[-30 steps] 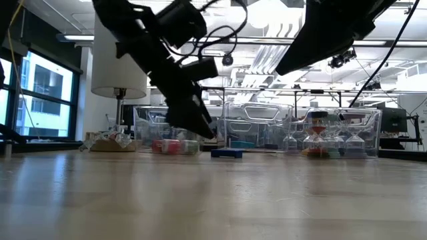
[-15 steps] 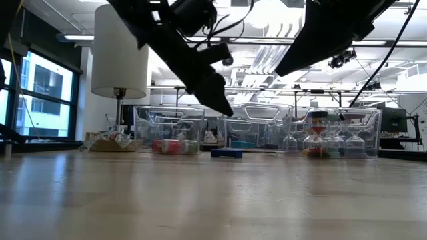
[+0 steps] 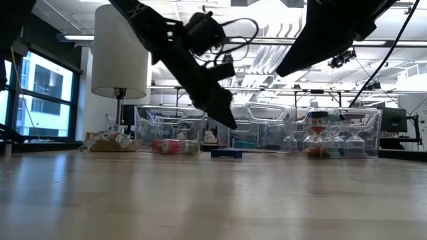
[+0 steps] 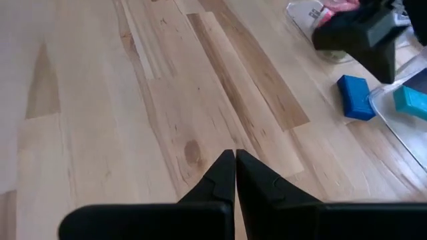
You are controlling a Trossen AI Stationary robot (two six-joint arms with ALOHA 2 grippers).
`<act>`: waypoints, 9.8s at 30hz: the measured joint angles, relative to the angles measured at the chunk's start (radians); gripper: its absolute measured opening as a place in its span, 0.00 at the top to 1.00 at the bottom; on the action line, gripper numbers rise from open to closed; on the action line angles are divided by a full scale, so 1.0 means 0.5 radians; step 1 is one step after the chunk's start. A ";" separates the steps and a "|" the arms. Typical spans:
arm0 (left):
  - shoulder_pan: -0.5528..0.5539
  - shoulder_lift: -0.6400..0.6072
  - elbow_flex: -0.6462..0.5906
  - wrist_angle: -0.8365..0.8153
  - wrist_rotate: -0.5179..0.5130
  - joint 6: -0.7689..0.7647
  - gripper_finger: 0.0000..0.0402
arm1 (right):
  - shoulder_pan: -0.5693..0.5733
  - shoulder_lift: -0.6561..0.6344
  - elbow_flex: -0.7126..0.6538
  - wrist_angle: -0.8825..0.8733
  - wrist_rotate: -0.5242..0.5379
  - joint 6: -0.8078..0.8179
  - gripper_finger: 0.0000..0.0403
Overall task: Pick & Place Office items
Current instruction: Adjust the transparent bins, then put the blue digital clock into the middle transparent bin
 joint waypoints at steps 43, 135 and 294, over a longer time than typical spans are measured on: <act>0.086 0.133 0.211 -0.314 0.413 0.355 0.14 | 0.018 0.000 0.000 -0.013 -0.002 0.013 0.99; 0.147 0.141 0.253 -0.089 0.397 0.134 0.14 | 0.024 0.001 0.000 -0.058 -0.008 0.008 0.99; -1.338 -1.641 0.249 -1.880 -0.440 -1.005 0.14 | -1.647 1.041 1.281 -1.265 -1.385 -2.285 0.42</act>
